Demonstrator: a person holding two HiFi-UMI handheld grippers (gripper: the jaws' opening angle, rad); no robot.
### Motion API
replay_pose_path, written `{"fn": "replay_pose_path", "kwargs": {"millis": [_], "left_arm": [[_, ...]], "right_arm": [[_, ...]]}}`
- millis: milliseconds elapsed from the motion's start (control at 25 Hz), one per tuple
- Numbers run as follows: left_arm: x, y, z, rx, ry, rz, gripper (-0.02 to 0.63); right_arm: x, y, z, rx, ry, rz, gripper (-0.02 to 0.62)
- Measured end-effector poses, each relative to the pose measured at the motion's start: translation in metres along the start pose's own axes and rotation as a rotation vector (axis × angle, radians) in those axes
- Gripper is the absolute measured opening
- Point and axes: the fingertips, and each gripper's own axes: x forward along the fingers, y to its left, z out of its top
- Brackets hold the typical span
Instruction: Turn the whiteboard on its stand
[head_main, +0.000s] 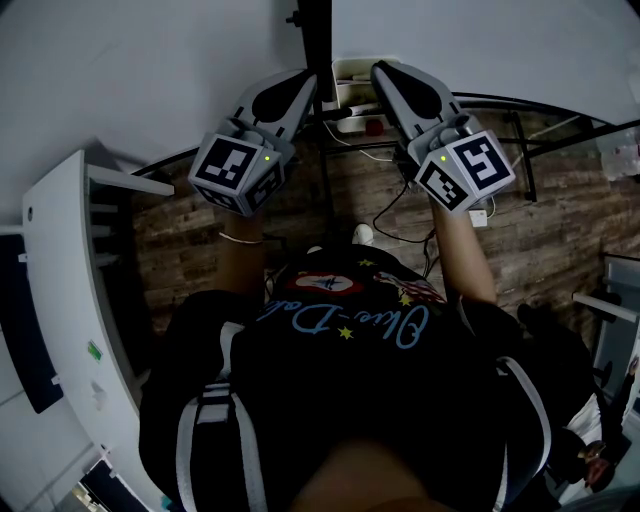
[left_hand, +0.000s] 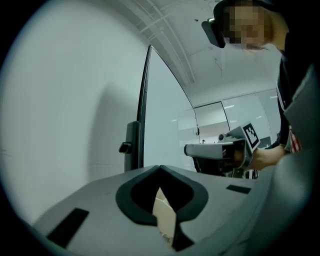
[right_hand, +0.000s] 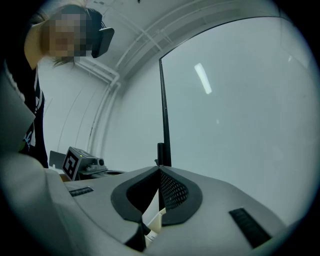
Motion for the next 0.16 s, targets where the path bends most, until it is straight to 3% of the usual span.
{"fn": "replay_pose_path", "kwargs": {"millis": [160], "left_arm": [[0.0010,0.0006,0.0026,0.011,-0.005,0.000,0.008]], "right_arm": [[0.0005,-0.0003,0.0001,0.001,-0.001,0.001,0.023]]}}
